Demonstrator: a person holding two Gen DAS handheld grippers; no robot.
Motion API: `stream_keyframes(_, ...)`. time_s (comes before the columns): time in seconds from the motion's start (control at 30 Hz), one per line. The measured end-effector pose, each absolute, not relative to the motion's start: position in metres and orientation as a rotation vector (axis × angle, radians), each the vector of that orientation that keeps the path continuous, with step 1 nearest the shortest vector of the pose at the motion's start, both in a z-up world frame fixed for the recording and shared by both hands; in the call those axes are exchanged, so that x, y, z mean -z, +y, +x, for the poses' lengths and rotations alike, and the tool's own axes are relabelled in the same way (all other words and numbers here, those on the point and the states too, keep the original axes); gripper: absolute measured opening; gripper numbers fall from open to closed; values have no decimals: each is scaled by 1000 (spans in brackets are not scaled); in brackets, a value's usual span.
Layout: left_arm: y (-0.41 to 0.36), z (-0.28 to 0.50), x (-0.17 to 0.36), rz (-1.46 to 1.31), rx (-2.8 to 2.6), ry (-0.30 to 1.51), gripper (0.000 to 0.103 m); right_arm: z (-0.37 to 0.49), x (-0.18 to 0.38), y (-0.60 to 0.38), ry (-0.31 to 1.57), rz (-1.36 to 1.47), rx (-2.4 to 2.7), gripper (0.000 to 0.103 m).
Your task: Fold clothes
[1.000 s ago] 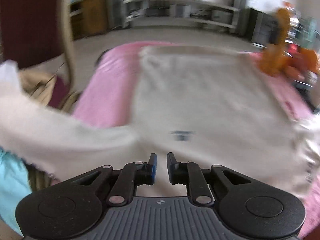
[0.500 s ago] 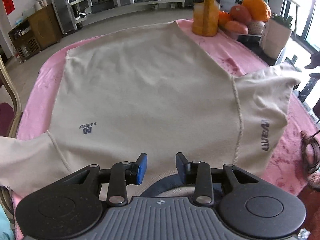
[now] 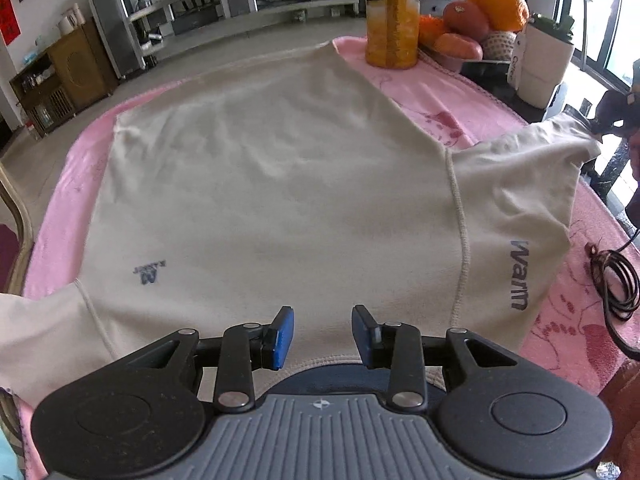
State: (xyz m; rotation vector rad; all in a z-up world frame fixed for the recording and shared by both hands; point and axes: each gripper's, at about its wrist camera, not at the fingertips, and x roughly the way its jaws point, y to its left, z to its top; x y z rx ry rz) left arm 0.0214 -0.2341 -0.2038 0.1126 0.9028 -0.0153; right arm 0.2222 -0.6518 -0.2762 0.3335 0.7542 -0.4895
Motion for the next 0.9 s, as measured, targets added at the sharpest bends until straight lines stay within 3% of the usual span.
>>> stream_keyframes(0.3,-207,-3,170,54,-9,798,35,128,134,-566,314,445,203,4)
stream_keyframes(0.5,-147,-37,150,-25,-94,714,35,77,58,-452,164,380,-27,4)
stream_keyframes(0.67,-83,-59,162,-156,-222,716,35,57,69,-339,272,305,-229,4)
stream_keyframes(0.7,-74,-61,166,-175,-238,722,34,55,79,-318,328,290,-274,7)
stream_keyframes(0.77,-57,-65,174,-214,-271,733,34,54,104,-284,470,273,-378,24)
stream_keyframes(0.9,-32,-70,187,-306,-290,750,35,48,129,-270,625,280,-505,29)
